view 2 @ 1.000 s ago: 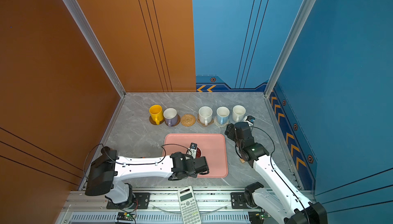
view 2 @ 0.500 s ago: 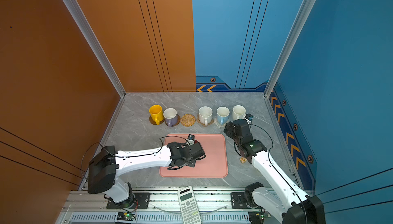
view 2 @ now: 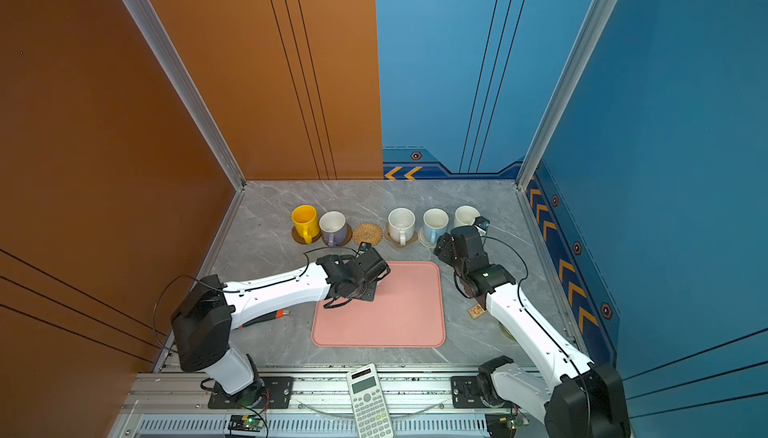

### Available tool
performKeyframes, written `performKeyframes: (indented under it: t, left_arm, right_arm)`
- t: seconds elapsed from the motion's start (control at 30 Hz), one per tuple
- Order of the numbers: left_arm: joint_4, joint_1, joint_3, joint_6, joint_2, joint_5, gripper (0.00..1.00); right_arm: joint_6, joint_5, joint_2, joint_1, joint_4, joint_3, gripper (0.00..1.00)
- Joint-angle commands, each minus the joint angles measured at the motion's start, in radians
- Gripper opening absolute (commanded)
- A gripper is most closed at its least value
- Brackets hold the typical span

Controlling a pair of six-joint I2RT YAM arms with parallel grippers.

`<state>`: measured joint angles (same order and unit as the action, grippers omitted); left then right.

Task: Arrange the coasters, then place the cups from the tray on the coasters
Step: 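Carry the red-lined mug with the left gripper over the woven coaster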

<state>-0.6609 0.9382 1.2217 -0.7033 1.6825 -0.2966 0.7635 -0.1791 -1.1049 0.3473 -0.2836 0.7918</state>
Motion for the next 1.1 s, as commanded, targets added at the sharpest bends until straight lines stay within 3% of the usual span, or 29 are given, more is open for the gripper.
performKeyframes:
  t: [0.0, 1.07]
  left_arm:
    - [0.037, -0.027, 0.082, 0.067, 0.027, 0.002, 0.0]
    - [0.044, -0.238, 0.379, 0.238, 0.243, 0.009, 0.0]
  right_arm:
    - [-0.018, 0.013, -0.022, -0.003, 0.007, 0.03, 0.8]
    - [-0.043, 0.04, -0.129, -0.021, 0.003, 0.072, 0.8]
